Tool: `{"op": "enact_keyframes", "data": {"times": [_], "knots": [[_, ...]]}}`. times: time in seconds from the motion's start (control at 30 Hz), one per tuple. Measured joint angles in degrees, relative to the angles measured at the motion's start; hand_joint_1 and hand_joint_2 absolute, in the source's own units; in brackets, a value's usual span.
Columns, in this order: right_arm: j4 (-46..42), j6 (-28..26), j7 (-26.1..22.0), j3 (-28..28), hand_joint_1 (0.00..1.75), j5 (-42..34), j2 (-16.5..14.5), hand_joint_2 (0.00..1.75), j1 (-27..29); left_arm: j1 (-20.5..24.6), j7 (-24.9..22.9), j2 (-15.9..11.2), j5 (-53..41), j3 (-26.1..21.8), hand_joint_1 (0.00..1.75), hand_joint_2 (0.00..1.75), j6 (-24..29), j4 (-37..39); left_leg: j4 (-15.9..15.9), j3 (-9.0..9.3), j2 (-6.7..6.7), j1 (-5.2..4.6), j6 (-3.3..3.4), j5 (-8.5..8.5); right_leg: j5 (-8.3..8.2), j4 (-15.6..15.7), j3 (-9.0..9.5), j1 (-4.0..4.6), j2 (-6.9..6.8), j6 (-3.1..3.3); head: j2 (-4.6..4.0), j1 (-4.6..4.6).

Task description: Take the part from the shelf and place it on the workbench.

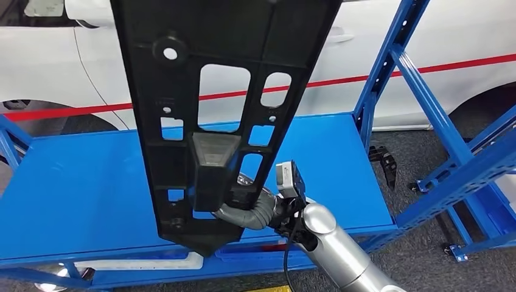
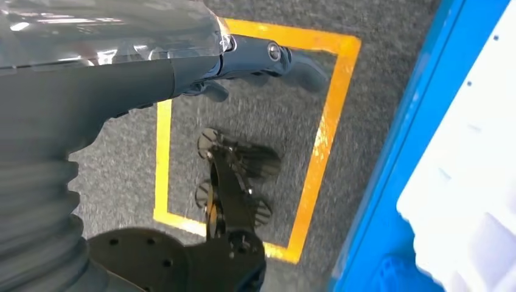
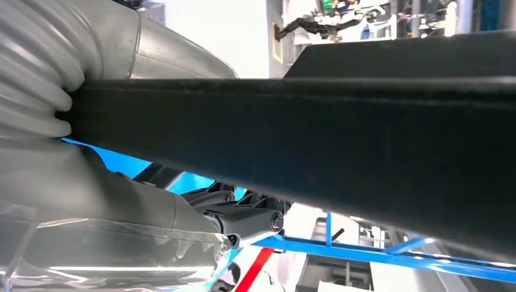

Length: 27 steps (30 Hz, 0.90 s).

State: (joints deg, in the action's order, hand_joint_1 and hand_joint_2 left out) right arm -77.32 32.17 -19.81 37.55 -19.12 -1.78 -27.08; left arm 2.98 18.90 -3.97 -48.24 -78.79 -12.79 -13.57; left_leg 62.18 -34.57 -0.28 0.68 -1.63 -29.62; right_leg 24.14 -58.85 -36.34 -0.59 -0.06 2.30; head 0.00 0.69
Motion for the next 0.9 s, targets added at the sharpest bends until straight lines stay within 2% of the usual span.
{"op": "enact_keyframes", "data": {"times": [0.07,0.1,0.13,0.17,0.27,0.3,0.33,0.4,0.43,0.47,0.5,0.57,0.6,0.63,0.67,0.7,0.73,0.8,0.83,0.87,0.9], "knots": [[0.0,0.0,0.1,0.9,1.75,-0.3,0.2,1.75,0.0,0.0,0.0,-0.1,0.0,-0.1,0.0,1.75,0.0,0.0,7.1,-2.29,0.02,0.11,-0.42,-4.55,-0.57,0.0,-0.7,0.1,-0.11,0.27,0.0,0.03],[0.0,0.0,0.2,1.4,1.75,-0.4,0.4,1.75,0.0,0.0,0.0,-0.1,0.0,-0.1,0.0,1.75,0.0,0.0,10.0,-3.06,0.02,0.13,-0.54,-6.03,-0.92,0.0,-1.16,0.16,-0.13,0.29,0.0,0.02],[0.0,0.0,0.2,1.7,1.75,-0.4,0.6,1.75,0.0,0.0,0.0,-0.1,0.0,-0.2,0.0,1.75,0.0,0.0,11.1,-2.95,0.02,0.14,-0.58,-6.49,-1.31,-0.1,-1.66,0.2,-0.14,0.27,0.0,0.02],[0.0,0.0,0.3,2.0,1.75,-0.4,0.7,1.75,0.0,0.0,0.0,-0.1,0.0,-0.3,0.0,1.75,0.0,0.0,9.9,-1.67,0.02,0.14,-0.55,-5.89,-1.74,-0.1,-2.17,0.22,-0.12,0.2,0.0,0.02],[-0.1,0.4,0.3,2.5,1.75,-1.2,0.9,1.75,-0.1,0.2,0.0,-0.2,0.0,-0.3,0.0,1.75,0.1,0.0,-1.9,5.81,0.0,-0.01,-0.03,-2.04,-3.09,-0.2,-3.3,0.27,-0.07,-0.34,0.0,0.01],[-0.1,0.8,0.3,2.8,1.75,-1.9,1.0,1.75,-0.3,0.2,0.0,-0.3,0.0,-0.4,0.0,1.75,0.2,0.0,-4.5,7.11,-0.04,-0.18,0.29,-1.32,-3.56,-0.2,-3.51,0.29,-0.06,-0.67,0.01,-0.02],[-0.2,1.2,0.3,3.2,1.75,-2.7,1.1,1.75,-0.6,0.3,0.0,-0.3,0.0,-0.4,0.0,1.75,0.3,0.0,-5.5,7.45,-0.08,-0.39,0.68,-0.94,-4.07,-0.1,-3.62,0.27,-0.06,-1.03,0.01,-0.04],[-0.4,1.8,0.5,4.4,1.75,-3.8,1.5,1.75,-1.3,0.2,0.0,-0.3,0.0,-0.6,0.0,1.75,0.4,0.0,-5.3,6.84,-0.09,-0.57,1.48,0.05,-5.01,0.4,-3.71,0.21,-0.02,-1.77,0.01,-0.08],[-0.4,1.7,0.6,5.0,1.75,-3.7,1.7,1.75,-1.6,0.2,0.1,-0.3,-0.1,-0.6,0.0,1.75,0.4,0.0,-5.4,6.58,0.03,-0.5,1.88,0.72,-4.77,0.2,-3.89,0.14,0.02,-2.09,0.01,-0.08],[-0.4,1.5,0.8,5.7,1.75,-3.2,2.1,1.75,-1.9,0.2,0.2,-0.3,-0.1,-0.7,0.0,1.75,0.4,0.0,-5.5,6.16,0.17,-0.39,2.34,1.43,-3.48,-0.6,-4.33,0.11,0.05,-2.34,0.01,-0.14],[-0.4,1.1,0.9,6.3,1.75,-2.5,2.6,1.75,-2.3,0.3,0.3,-0.3,-0.2,-0.8,0.0,1.75,0.4,0.0,-5.7,5.56,0.31,-0.25,2.73,2.21,-1.15,-2.6,-5.11,0.09,0.08,-2.55,0.01,-0.18],[-0.4,-0.1,0.9,7.6,1.75,-0.9,3.4,1.75,-2.6,0.3,0.6,-0.3,-0.3,-0.9,0.0,1.75,0.4,0.0,-5.6,3.98,0.46,-0.33,3.21,3.47,4.88,-9.7,-7.08,-0.04,0.08,-2.81,0.01,-0.25],[-0.4,-0.7,0.7,8.1,1.75,-0.2,3.7,1.75,-2.7,0.2,0.7,-0.3,-0.3,-0.9,0.0,1.75,0.4,0.0,-5.5,3.08,0.48,-0.39,3.23,4.11,6.78,-13.4,-7.73,-0.07,0.08,-2.93,0.01,-0.23],[-0.4,-1.6,0.5,8.6,1.75,0.6,4.0,1.75,-2.7,0.2,0.8,-0.3,-0.4,-0.9,0.0,1.75,0.4,0.0,-5.4,2.14,0.5,-0.44,3.21,4.73,7.38,-15.8,-7.68,-0.1,0.08,-2.99,0.0,-0.24],[-0.5,-2.5,0.2,9.1,1.75,1.3,4.3,1.75,-2.7,0.2,0.8,-0.3,-0.5,-0.9,0.0,1.75,0.4,0.0,-5.2,1.21,0.51,-0.49,3.14,5.29,6.81,-16.4,-6.7,-0.12,0.07,-2.96,0.0,-0.23],[-0.6,-3.4,-0.1,9.4,1.75,2.1,4.6,1.75,-2.7,0.1,0.8,-0.3,-0.6,-1.0,0.0,1.75,0.4,0.0,-5.0,0.3,0.5,-0.53,3.03,5.81,5.62,-14.9,-4.67,-0.12,0.07,-2.83,0.0,-0.23],[-0.8,-4.2,-0.4,9.7,1.75,2.8,4.9,1.75,-2.7,0.1,0.8,-0.2,-0.7,-1.0,0.0,1.75,0.5,0.0,-4.8,-0.49,0.49,-0.55,2.89,6.24,4.6,-11.7,-1.71,-0.1,0.08,-2.61,0.0,-0.23],[-1.7,-5.6,-0.8,10.1,1.75,3.9,5.3,1.75,-2.9,0.0,0.6,-0.2,-0.8,-1.1,0.0,1.75,0.6,0.0,-4.2,-1.71,0.45,-0.68,2.44,6.97,4.82,-3.9,4.45,0.2,0.07,-2.1,0.01,-0.17],[-2.1,-6.1,-0.9,10.3,1.75,4.4,5.5,1.75,-3.0,0.0,0.5,-0.1,-0.9,-1.1,0.0,1.75,0.6,0.0,-4.1,-2.0,0.45,-0.69,2.13,7.35,5.27,-1.2,6.25,0.38,0.09,-1.89,0.01,-0.16],[-2.6,-6.6,-1.0,10.4,1.75,4.9,5.8,1.75,-3.0,-0.1,0.2,-0.1,-1.0,-1.1,0.0,1.75,0.6,0.0,-4.1,-2.16,0.46,-0.64,1.77,7.78,5.61,0.2,6.98,0.6,0.09,-1.68,0.01,-0.17],[-3.0,-7.0,-1.1,10.5,1.75,5.3,6.2,1.75,-2.8,-0.2,-0.1,-0.1,-1.2,-1.2,0.0,1.75,0.5,0.0,-4.3,-2.19,0.45,-0.6,1.38,8.29,5.2,0.5,6.76,0.62,0.09,-1.4,0.01,-0.22]]}}
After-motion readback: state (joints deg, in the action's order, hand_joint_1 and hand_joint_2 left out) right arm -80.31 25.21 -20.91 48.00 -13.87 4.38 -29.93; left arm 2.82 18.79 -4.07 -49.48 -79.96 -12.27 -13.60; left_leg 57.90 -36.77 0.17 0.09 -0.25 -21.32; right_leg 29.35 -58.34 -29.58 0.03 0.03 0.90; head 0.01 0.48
